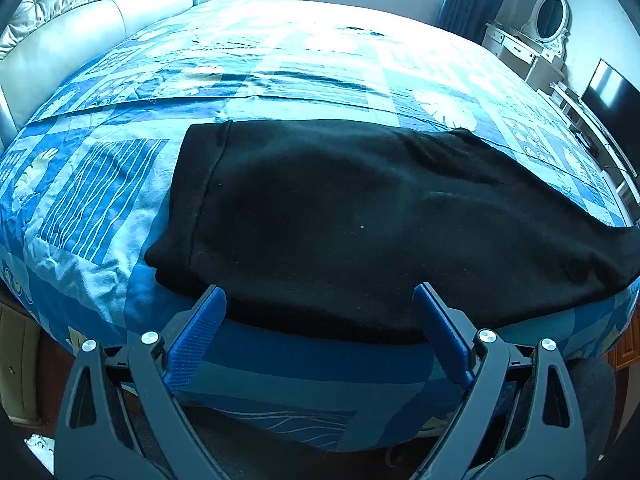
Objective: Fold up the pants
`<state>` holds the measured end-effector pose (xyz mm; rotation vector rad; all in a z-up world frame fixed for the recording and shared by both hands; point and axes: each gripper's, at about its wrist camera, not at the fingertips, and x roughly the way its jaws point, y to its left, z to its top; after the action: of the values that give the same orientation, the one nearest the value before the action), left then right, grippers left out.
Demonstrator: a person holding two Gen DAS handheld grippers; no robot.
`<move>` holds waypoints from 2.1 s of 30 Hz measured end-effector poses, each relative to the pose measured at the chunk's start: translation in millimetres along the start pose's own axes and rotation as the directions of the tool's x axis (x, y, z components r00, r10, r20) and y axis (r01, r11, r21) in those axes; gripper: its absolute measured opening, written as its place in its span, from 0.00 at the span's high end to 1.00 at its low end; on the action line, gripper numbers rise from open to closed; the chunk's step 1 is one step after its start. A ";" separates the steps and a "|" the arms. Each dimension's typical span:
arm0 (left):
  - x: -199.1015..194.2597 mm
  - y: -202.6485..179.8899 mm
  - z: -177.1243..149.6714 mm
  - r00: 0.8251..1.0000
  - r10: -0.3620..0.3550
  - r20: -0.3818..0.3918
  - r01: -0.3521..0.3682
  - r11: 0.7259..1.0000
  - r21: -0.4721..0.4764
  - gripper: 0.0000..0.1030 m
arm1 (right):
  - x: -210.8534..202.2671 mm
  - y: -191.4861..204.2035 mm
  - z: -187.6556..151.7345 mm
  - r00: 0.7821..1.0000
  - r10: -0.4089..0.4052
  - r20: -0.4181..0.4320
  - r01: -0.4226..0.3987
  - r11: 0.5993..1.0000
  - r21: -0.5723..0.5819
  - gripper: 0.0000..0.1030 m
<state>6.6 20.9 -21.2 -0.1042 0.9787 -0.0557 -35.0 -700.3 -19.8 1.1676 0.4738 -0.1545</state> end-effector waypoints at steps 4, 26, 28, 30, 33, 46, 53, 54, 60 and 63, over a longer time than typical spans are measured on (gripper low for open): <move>-6.0 2.0 -0.8 1.000 -0.011 0.006 0.011 1.000 -0.009 0.09 | 4.2 69.9 -14.6 0.996 0.074 -0.039 -0.078 0.990 -0.119 0.88; -15.9 -17.1 -4.0 0.999 -0.043 0.032 0.042 0.998 0.036 0.09 | 118.7 185.0 -274.5 0.929 -0.174 -0.328 -0.082 0.764 -0.640 0.88; -16.1 -17.0 -3.7 0.998 -0.046 0.030 0.045 0.998 0.034 0.09 | 130.3 178.7 -294.2 0.917 -0.242 -0.318 -0.054 0.712 -0.700 0.88; -16.2 -16.7 -3.6 0.998 -0.046 0.031 0.045 0.998 0.035 0.09 | 137.4 173.4 -309.8 0.906 -0.302 -0.297 -0.028 0.657 -0.753 0.88; -16.5 -16.6 -2.9 0.998 -0.049 0.033 0.047 0.998 0.034 0.09 | 140.6 167.8 -323.3 0.892 -0.357 -0.278 -0.012 0.595 -0.804 0.88; -13.8 -20.6 -6.0 0.998 -0.055 0.019 0.054 0.997 0.046 0.09 | 121.1 169.6 -358.8 0.854 -0.369 -0.366 -0.118 0.548 -0.828 0.47; -12.1 -22.4 -7.4 0.998 -0.059 0.015 0.058 0.997 0.052 0.09 | 123.1 172.8 -391.0 0.803 -0.396 -0.445 -0.215 0.505 -0.836 0.34; -11.7 -22.8 -7.6 0.998 -0.058 0.014 0.057 0.997 0.054 0.09 | 124.0 173.0 -390.8 0.803 -0.395 -0.446 -0.214 0.508 -0.834 0.34; -12.8 -24.9 -9.5 0.997 -0.071 0.009 0.070 0.996 0.058 0.09 | 96.9 192.4 -341.6 0.799 -0.198 -0.567 -0.337 0.633 -0.697 0.34; -14.3 -27.0 -9.5 0.996 -0.083 0.010 0.082 0.995 0.062 0.09 | 75.8 185.8 -267.6 0.861 -0.084 -0.502 -0.297 0.718 -0.629 0.34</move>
<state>-9.3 -5.2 -11.6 -0.0882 0.9589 -0.1611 24.8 -373.9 22.3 0.4590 0.8341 0.4315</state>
